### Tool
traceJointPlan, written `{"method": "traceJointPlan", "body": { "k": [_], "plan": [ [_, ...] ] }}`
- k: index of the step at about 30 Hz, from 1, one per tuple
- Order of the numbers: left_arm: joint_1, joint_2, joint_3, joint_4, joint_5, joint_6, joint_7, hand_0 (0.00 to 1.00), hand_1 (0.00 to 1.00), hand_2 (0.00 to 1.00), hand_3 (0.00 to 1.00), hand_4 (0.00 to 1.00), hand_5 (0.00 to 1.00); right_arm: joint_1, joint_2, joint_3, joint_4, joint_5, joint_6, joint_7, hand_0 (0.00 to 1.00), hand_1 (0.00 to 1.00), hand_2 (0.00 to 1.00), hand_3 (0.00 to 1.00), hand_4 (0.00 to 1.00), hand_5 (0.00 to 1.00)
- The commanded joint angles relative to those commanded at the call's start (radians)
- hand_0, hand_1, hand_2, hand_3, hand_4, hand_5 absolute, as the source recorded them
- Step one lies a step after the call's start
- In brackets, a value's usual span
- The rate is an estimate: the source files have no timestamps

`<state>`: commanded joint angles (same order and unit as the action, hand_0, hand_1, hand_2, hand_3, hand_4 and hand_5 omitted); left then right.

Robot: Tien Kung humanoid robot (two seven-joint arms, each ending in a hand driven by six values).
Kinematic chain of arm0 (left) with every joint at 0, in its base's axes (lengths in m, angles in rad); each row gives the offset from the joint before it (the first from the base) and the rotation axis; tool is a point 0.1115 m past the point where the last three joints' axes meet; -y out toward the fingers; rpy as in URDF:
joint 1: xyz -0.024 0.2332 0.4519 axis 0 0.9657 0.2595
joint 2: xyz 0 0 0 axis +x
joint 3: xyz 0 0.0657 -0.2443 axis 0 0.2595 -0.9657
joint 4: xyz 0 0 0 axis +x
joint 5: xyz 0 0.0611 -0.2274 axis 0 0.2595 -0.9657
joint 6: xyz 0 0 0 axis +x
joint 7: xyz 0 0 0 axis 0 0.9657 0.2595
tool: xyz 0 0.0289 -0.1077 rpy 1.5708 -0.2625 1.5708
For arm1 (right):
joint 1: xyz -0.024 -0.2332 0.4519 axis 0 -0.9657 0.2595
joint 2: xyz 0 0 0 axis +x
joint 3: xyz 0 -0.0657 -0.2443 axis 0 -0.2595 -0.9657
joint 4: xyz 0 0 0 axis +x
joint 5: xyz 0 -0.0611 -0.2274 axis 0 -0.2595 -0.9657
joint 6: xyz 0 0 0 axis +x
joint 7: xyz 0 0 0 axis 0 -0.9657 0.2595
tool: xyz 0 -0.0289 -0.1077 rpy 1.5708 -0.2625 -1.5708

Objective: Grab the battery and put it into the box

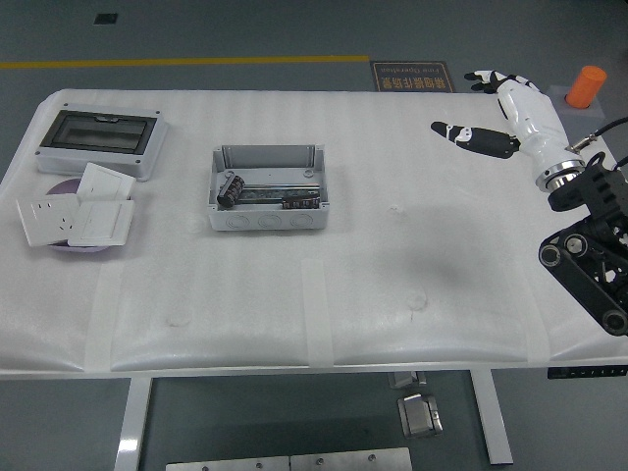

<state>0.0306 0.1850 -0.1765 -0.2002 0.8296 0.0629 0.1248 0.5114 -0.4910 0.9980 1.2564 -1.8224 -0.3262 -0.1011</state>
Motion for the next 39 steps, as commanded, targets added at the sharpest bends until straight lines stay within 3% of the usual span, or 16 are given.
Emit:
{"method": "traceJointPlan", "body": {
  "k": [22,39],
  "plan": [
    [0.001,-0.01,-0.009,0.001,0.008,-0.007,0.017,0.601,0.619,0.432,0.61,0.446,0.502,0.0,0.007,-0.012,-0.026,0.007,0.012,0.006,0.924,0.75,0.74,0.806,0.97,0.646],
    [0.0,-0.015,-0.008,0.003,0.006,-0.006,0.018,0.602,0.619,0.433,0.61,0.446,0.497,-0.022,0.042,0.009,-0.028,0.013,0.013,0.013,0.919,0.746,0.732,0.8,0.958,0.635]
  ]
}}
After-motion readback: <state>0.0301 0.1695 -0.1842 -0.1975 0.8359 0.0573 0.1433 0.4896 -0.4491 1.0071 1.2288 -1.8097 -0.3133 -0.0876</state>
